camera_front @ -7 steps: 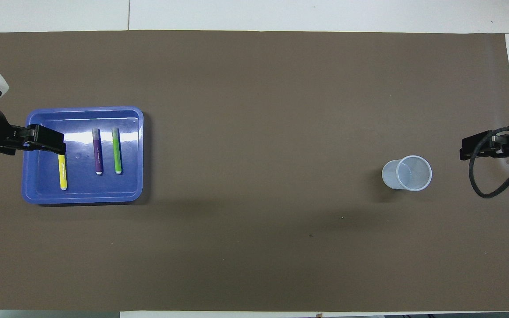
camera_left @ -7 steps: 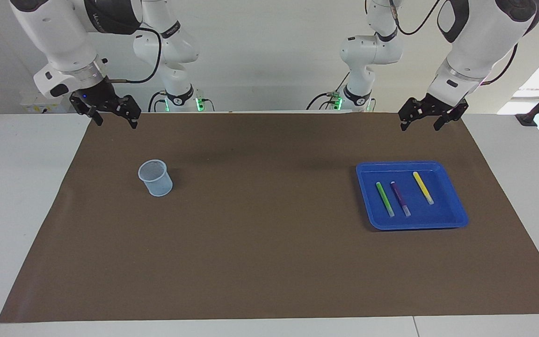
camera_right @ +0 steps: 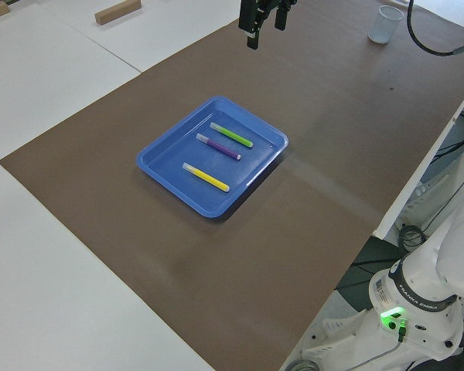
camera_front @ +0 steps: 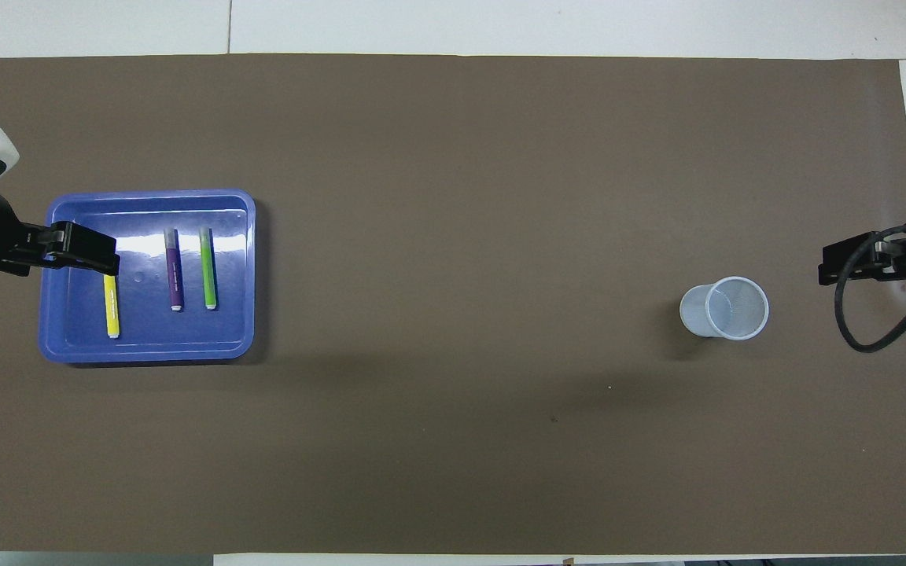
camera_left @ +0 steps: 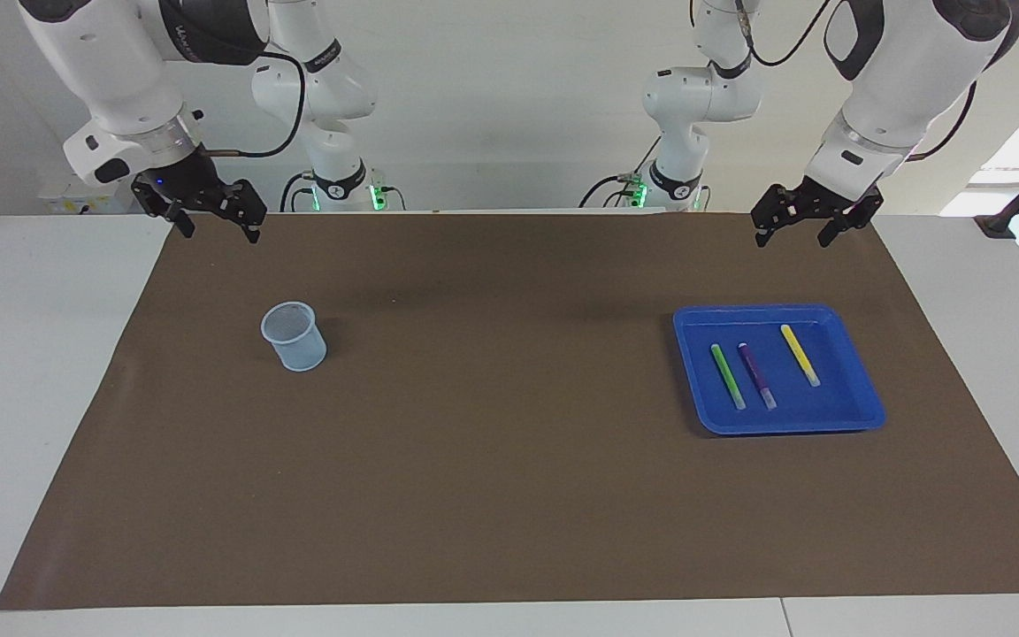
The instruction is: Transfer and insert pens with both arms
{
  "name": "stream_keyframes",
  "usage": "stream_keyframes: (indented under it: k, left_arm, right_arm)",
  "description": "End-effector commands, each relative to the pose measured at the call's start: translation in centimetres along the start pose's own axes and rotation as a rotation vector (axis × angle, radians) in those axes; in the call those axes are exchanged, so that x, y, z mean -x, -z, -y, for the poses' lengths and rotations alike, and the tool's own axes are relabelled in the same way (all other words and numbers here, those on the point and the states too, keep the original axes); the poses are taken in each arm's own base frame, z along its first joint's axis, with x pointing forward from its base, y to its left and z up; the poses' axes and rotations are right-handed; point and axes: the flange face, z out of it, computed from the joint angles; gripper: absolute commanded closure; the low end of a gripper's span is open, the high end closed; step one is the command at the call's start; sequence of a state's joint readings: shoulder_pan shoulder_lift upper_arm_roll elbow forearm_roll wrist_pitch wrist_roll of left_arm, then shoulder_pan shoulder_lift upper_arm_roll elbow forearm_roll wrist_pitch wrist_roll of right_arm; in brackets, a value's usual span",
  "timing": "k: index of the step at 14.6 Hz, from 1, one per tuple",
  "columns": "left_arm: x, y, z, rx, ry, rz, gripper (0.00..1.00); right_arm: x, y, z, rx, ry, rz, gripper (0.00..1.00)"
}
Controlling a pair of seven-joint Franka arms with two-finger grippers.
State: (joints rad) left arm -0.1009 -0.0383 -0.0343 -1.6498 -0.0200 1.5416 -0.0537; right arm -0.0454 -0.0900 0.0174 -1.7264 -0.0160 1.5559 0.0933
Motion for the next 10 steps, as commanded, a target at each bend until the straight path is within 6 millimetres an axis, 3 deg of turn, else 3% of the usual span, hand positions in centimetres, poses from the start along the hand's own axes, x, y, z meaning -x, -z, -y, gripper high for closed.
stream_keyframes:
  k: [1, 10]
  left_arm:
    - [-0.23, 0.10, -0.23, 0.007, 0.012, -0.010, 0.00]
    - [0.05, -0.28, -0.13, 0.006, 0.003, -0.002, 0.00]
  right_arm:
    - [-0.19, 0.28, 0.05, -0.016, 0.023, -0.001, 0.00]
    - [-0.20, 0.29, 0.05, -0.016, 0.023, -0.002, 0.00]
